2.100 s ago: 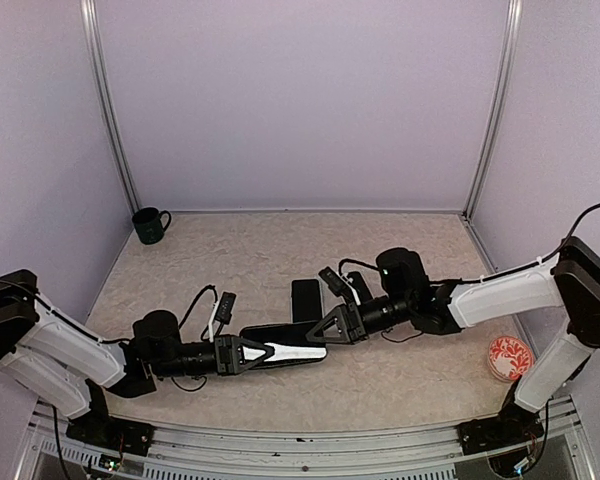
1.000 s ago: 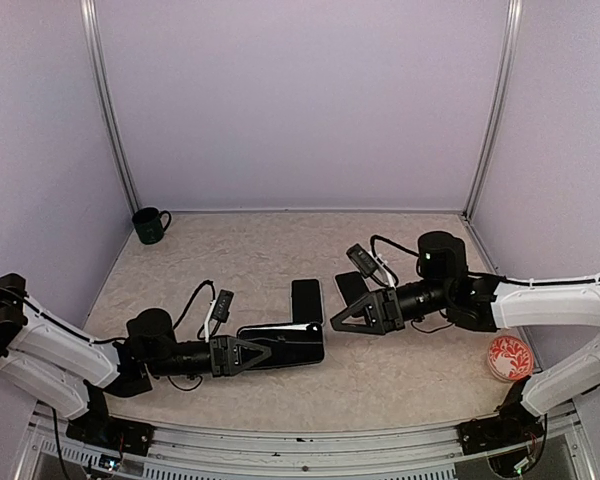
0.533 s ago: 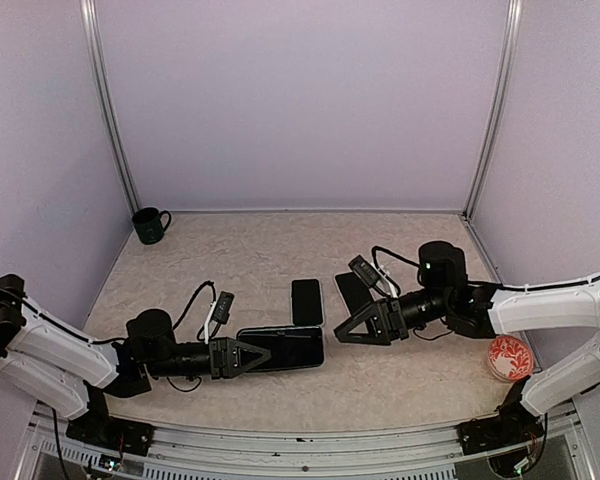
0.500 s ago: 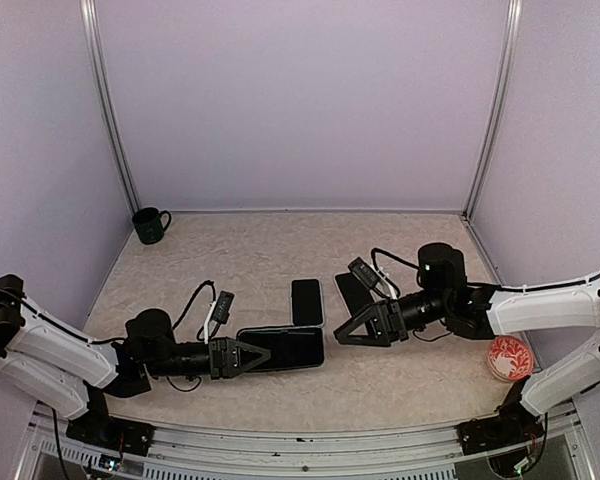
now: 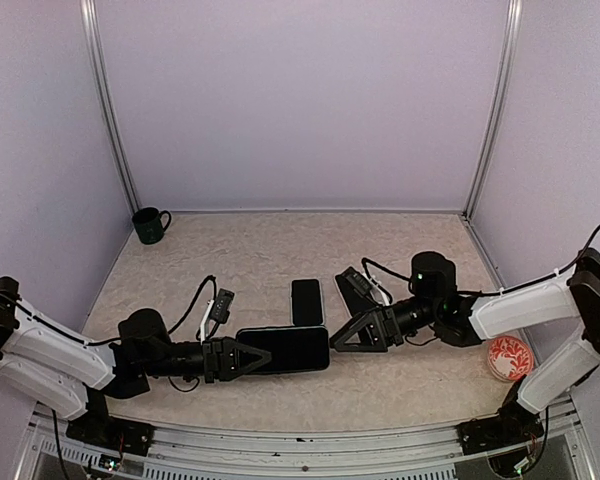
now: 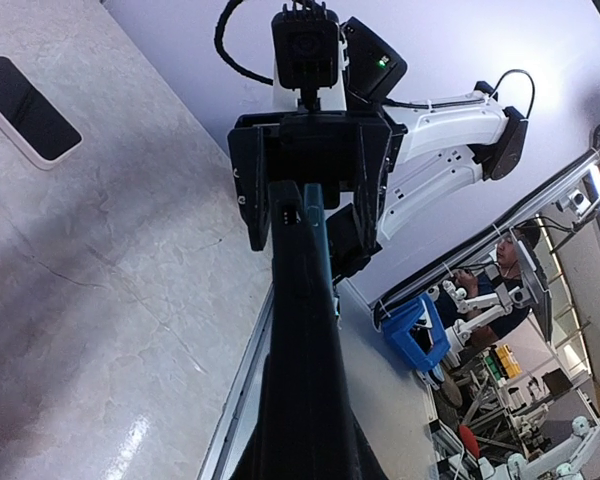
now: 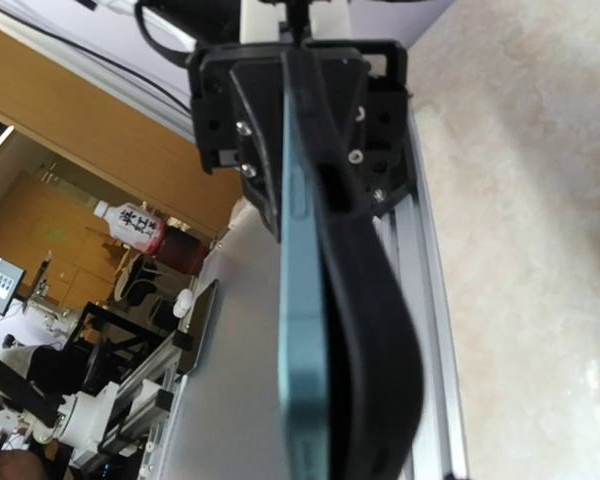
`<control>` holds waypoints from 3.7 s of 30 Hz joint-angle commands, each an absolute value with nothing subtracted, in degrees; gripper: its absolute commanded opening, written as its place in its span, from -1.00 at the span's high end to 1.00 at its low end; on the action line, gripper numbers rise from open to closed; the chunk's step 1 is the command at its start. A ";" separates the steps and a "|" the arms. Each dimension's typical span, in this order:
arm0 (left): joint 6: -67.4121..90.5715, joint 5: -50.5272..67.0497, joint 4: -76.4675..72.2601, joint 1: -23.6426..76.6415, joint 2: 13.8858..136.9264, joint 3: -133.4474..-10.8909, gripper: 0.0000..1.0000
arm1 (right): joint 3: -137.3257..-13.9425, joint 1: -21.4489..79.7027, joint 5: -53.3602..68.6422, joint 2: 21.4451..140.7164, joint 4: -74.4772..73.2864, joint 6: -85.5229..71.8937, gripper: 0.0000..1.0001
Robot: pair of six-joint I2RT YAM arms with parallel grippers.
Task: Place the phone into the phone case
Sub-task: Press the phone case against the phone.
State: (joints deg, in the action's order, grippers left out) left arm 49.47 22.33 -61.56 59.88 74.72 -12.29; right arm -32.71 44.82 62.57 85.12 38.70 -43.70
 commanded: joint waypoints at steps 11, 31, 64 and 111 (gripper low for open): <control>48.58 25.17 -70.75 60.91 75.47 -13.96 0.98 | -31.52 46.26 67.39 90.36 58.64 -54.28 -0.09; 48.81 25.22 -70.69 60.99 76.18 -14.50 0.98 | -33.70 49.03 68.75 93.76 64.21 -58.82 0.62; 47.11 23.62 -64.48 61.08 75.06 -15.56 0.45 | -40.17 49.73 53.84 83.65 25.90 -38.08 1.00; 46.49 22.28 -62.88 61.40 76.20 -15.97 1.00 | -47.13 49.88 49.49 82.67 5.27 -25.57 1.00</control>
